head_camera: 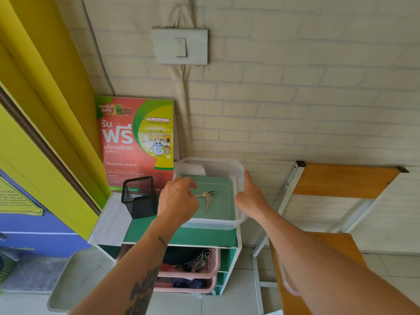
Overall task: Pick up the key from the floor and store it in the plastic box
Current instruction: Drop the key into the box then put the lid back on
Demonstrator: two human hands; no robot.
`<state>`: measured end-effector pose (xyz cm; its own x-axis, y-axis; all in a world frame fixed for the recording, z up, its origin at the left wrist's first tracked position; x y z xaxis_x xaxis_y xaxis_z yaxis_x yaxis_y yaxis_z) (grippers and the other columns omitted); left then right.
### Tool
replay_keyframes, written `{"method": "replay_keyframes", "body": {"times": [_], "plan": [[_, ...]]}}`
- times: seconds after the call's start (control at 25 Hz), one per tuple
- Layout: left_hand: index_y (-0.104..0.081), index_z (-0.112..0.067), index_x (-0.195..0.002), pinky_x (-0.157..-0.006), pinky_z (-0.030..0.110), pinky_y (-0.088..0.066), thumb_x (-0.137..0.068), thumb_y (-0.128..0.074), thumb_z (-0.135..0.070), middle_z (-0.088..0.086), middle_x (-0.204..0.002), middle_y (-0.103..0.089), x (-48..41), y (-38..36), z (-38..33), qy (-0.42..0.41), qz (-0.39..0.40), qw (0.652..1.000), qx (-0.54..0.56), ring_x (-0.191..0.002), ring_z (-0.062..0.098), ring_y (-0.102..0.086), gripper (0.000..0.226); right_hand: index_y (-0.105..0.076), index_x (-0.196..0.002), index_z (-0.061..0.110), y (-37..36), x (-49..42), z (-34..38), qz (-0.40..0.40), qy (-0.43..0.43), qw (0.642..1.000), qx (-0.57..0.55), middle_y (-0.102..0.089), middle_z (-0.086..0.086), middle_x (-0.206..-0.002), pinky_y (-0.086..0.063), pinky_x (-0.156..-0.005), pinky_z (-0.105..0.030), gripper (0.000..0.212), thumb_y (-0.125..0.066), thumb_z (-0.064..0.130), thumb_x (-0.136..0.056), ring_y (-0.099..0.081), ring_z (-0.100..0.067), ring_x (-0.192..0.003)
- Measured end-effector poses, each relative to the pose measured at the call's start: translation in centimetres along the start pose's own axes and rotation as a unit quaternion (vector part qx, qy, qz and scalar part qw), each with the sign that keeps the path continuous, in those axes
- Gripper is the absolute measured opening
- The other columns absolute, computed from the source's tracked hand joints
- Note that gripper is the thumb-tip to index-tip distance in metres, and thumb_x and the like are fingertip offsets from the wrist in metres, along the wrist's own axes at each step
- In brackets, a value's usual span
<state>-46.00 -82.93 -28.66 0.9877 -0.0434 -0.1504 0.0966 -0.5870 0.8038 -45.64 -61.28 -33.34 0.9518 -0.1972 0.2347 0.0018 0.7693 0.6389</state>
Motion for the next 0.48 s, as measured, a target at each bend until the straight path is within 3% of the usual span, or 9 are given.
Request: {"method": "replay_keyframes", "body": {"times": [0.08,0.16,0.2,0.36,0.48], "plan": [[-0.072,-0.018,-0.099,-0.085,0.035,-0.054,-0.083,-0.050,-0.005,-0.001,-0.106,-0.070,-0.1,-0.1,-1.6,0.005,-0.008,0.998,0.055,-0.096,0.022,-0.066,0.030,-0.015,-0.160,0.029,1.7,1.2,-0.6,0.010,0.010,1.000,-0.020,-0.060,-0.006,-0.128,-0.053,-0.095,-0.046,0.073,-0.050,0.013,-0.098,-0.062,-0.026,-0.111],[-0.071,-0.021,-0.097,-0.083,0.028,-0.051,-0.084,-0.049,-0.005,-0.003,-0.104,-0.071,-0.1,-1.1,-4.1,0.005,-0.005,0.996,0.092,-0.094,0.019,-0.067,0.030,-0.013,-0.162,0.029,3.9,2.7,-2.5,0.015,-0.006,0.999,-0.035,-0.042,-0.009,-0.156,-0.037,-0.114,-0.048,0.071,-0.052,0.028,-0.102,-0.042,-0.029,-0.141],[-0.070,-0.023,-0.095,-0.082,0.026,-0.050,-0.084,-0.048,-0.006,-0.004,-0.102,-0.071,0.1,-1.9,-5.7,0.002,-0.002,0.994,0.107,-0.093,0.018,-0.067,0.029,-0.015,-0.161,0.030,5.1,3.4,-3.6,0.012,-0.012,0.998,-0.058,-0.037,-0.007,-0.159,-0.033,-0.117,-0.047,0.069,-0.051,0.033,-0.103,-0.038,-0.027,-0.145],[-0.070,-0.024,-0.088,-0.085,0.030,-0.052,-0.082,-0.048,-0.004,-0.002,-0.095,-0.072,1.2,-6.6,-12.4,-0.014,0.010,0.984,0.177,-0.087,0.019,-0.066,0.030,-0.026,-0.158,0.034,9.8,5.5,-9.7,-0.019,-0.034,0.993,-0.110,-0.047,-0.004,-0.152,-0.041,-0.112,-0.051,0.059,-0.048,0.038,-0.103,-0.051,-0.025,-0.133],[-0.067,-0.029,-0.081,-0.078,0.026,-0.052,-0.079,-0.046,-0.004,-0.004,-0.086,-0.070,2.8,-11.7,-16.7,0.000,0.044,0.976,0.215,-0.076,0.016,-0.063,0.032,-0.028,-0.159,0.026,12.5,6.1,-16.2,-0.005,-0.080,0.994,-0.078,-0.045,-0.007,-0.154,-0.039,-0.113,-0.043,0.058,-0.047,0.030,-0.105,-0.046,-0.025,-0.139]]}}
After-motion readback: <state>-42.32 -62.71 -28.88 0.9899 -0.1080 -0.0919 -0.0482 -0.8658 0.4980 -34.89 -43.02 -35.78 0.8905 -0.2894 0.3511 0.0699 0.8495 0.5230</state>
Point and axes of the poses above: each hand's wrist, its own x-axis away from the middle knuckle, its own y-axis out of the back of the hand, z = x × y, the point moved 7 cm from there along -x, towards the middle knuckle
